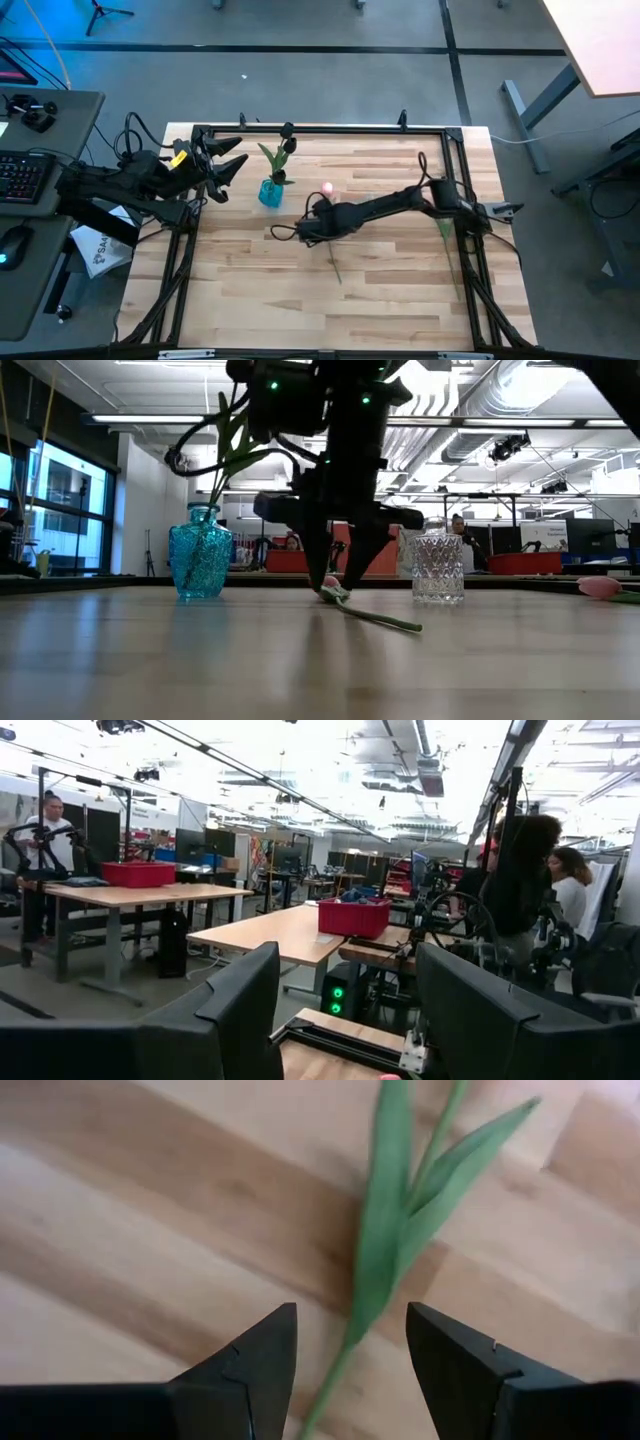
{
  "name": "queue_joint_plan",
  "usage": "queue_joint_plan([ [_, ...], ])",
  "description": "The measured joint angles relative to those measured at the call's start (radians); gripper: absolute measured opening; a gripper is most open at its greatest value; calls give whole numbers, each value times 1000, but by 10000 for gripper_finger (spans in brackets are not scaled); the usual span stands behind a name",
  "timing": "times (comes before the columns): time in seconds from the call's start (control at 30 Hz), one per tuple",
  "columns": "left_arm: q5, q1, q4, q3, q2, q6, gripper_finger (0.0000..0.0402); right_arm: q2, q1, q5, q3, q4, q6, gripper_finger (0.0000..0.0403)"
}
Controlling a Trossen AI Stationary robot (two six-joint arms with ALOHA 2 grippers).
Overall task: Sort flowers into vase by color
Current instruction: Put the left pink flower into the transparent vase
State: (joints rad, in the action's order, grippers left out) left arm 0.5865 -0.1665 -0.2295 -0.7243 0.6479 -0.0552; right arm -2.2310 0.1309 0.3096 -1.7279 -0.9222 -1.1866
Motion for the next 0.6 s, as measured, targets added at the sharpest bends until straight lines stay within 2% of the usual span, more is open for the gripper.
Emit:
queue_joint_plan([
  [0.13, 0, 0, 0, 0, 0, 0, 223, -24, -8, 37, -36, -30, -1, 183],
  [0.27, 0, 0, -1, 0, 0, 2, 223, -34, -25, -32, -10, -4, 0, 183],
  [0.43, 0, 0, -7, 0, 0, 12, 223, -26, -35, -39, 41, 53, 26, 177],
  [0.53, 0, 0, -8, 0, 0, 25, 223, -26, -37, -40, 45, 59, 98, 136],
  [0.6, 0, 1, -8, 0, 0, 25, 223, -17, -37, -37, 46, 51, 140, 81],
])
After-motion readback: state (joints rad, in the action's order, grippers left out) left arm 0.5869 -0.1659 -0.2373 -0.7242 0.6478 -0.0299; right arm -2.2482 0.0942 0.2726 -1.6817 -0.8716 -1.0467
